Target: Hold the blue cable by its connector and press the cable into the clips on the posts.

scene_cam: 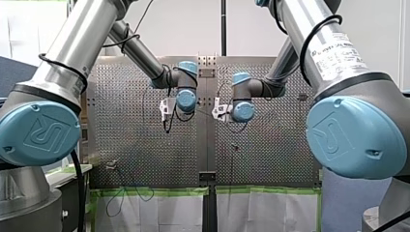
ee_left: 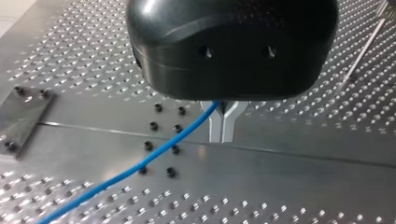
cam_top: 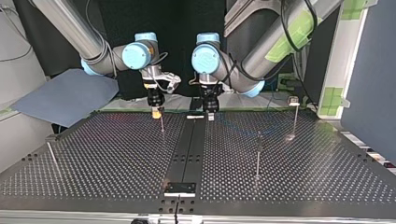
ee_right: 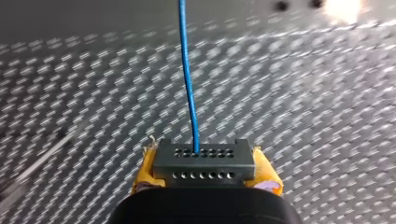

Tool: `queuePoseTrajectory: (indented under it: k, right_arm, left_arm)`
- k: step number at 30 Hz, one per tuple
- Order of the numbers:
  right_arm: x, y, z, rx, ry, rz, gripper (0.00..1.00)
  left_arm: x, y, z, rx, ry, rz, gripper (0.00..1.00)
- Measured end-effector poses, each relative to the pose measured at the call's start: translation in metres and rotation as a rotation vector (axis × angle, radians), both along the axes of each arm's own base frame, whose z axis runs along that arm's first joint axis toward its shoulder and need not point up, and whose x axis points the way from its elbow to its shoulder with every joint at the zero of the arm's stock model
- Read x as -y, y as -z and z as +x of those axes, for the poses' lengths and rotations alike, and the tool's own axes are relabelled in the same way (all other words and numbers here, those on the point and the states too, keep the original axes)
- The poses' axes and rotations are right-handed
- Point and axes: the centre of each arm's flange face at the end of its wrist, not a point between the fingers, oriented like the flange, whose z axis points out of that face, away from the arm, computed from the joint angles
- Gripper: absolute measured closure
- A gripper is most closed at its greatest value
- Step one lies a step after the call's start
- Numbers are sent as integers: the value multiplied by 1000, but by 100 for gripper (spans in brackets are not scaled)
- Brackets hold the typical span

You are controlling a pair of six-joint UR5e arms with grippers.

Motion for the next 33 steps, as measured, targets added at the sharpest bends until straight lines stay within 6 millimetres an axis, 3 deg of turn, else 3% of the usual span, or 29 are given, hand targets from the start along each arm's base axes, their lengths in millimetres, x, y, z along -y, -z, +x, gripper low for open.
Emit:
queuePoseTrajectory:
  k: [6,11,16,24,33]
  right_arm:
    - [-7,23,-16,-32,27,44,100]
    - [-5,42,-28,-53,49,74,100]
    - [-1,50,-37,-59,67,86,100]
    - [2,62,-49,-70,82,106,100]
    - [0,83,-58,-90,91,140,100]
  left_arm:
    - [18,25,-9,-16,24,12,98]
    - [28,35,-14,-8,33,2,98]
    - [33,46,-17,-17,42,6,98]
    - [50,86,-24,-35,74,24,98]
    - [63,117,-33,-51,106,11,98]
